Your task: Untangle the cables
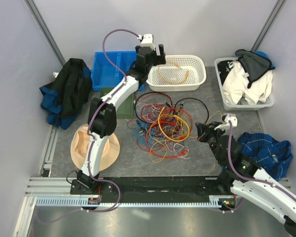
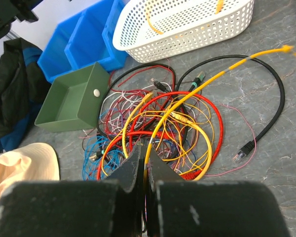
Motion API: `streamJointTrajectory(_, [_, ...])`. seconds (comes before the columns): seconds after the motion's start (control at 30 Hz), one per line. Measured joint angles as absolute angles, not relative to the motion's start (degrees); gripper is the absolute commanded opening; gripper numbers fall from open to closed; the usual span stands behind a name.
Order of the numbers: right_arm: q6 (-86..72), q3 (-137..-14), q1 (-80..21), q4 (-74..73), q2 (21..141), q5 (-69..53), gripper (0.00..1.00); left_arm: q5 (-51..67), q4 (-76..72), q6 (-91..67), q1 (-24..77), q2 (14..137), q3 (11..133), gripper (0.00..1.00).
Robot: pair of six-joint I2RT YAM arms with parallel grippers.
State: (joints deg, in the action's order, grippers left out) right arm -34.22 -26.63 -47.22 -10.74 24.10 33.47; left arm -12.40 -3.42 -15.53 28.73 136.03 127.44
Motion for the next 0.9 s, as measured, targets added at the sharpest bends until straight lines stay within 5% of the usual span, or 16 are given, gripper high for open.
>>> streamJointTrajectory(0.37, [-32.77, -27.46, -47.22, -6.94, 27.77, 33.08, 0.0, -11.29, -8.91, -18.28, 31.18, 99.15, 89.89, 1.0])
streamJointTrajectory(0.57, [-31.81, -35.62, -47.22, -6.55, 32.6, 30.76, 0.0, -2.33, -28.45, -27.55, 34.48, 74.22, 59.29, 1.0])
streamJointTrajectory(0.9, [-35.86, -52.1, -47.22, -11.51, 39.86, 24.18, 0.0, 11.14, -51.33, -26.41, 50.24, 81.89, 35.42, 1.0])
